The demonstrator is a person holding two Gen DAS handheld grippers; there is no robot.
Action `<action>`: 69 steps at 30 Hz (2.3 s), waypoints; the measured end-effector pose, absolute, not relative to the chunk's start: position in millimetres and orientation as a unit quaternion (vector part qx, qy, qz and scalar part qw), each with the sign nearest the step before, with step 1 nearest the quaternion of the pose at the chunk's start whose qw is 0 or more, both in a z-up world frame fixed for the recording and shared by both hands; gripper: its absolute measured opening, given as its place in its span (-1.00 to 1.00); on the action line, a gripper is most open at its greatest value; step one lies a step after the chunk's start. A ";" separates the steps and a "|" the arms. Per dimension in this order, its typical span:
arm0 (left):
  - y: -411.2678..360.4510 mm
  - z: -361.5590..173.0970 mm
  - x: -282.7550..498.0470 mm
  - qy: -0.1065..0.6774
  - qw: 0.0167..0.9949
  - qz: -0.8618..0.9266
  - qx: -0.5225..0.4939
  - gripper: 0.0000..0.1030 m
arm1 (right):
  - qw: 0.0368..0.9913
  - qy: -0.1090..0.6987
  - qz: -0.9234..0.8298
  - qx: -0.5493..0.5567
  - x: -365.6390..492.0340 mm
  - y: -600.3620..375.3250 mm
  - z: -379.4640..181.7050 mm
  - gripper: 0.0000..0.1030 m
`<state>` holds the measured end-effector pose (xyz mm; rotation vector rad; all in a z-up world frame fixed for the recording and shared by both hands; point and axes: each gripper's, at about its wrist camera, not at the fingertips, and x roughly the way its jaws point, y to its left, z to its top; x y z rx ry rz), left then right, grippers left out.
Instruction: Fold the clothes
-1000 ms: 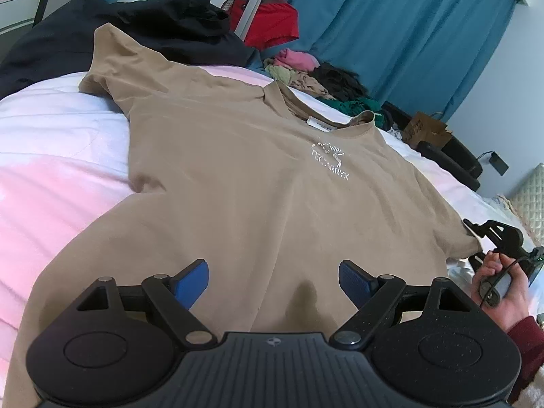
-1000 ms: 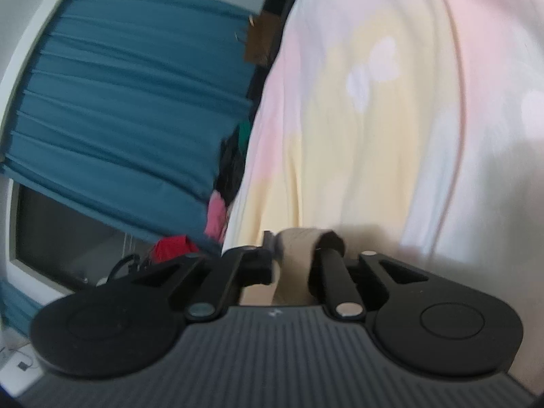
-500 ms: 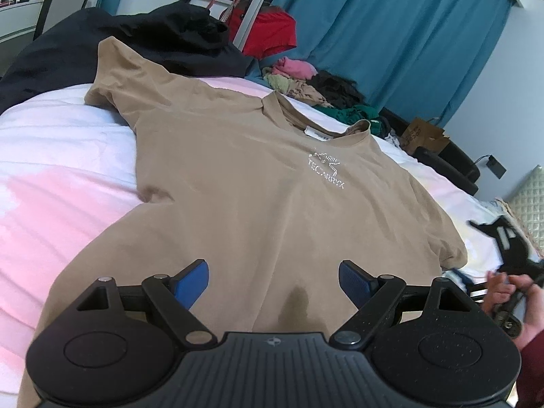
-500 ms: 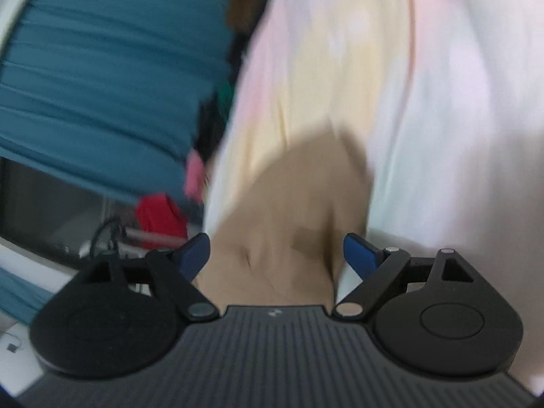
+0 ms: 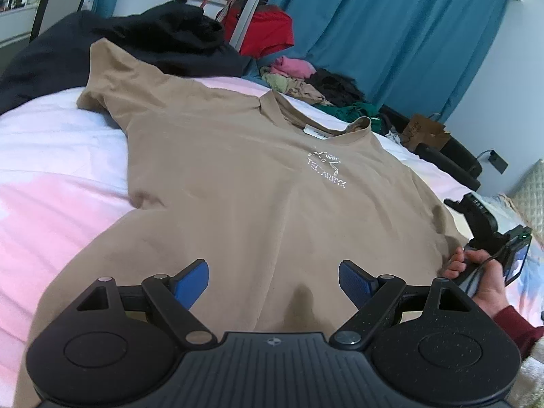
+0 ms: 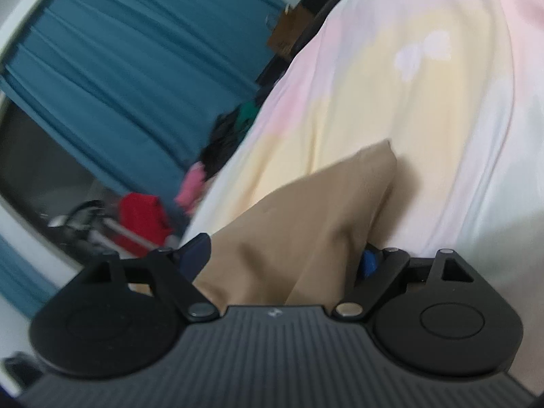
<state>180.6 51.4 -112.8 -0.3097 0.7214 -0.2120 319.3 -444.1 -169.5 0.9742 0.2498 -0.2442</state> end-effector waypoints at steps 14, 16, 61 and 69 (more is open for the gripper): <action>65.9 -93.6 168.8 0.345 0.923 -0.108 -0.135 0.66 | 0.963 0.103 -0.143 0.206 322.6 -386.7 -19.1 -0.89; 73.0 -89.9 164.4 0.342 0.925 -0.101 -0.130 0.66 | 0.972 0.103 -0.139 0.160 326.2 -355.7 4.5 -0.89; 39.1 -77.9 112.0 0.311 0.944 -0.097 0.050 0.69 | 0.973 0.170 0.058 0.142 33.7 -270.5 42.0 0.78; -3.3 -85.9 84.3 0.327 0.934 -0.113 0.092 0.70 | 0.968 0.178 0.036 0.174 16.3 -303.2 20.8 0.78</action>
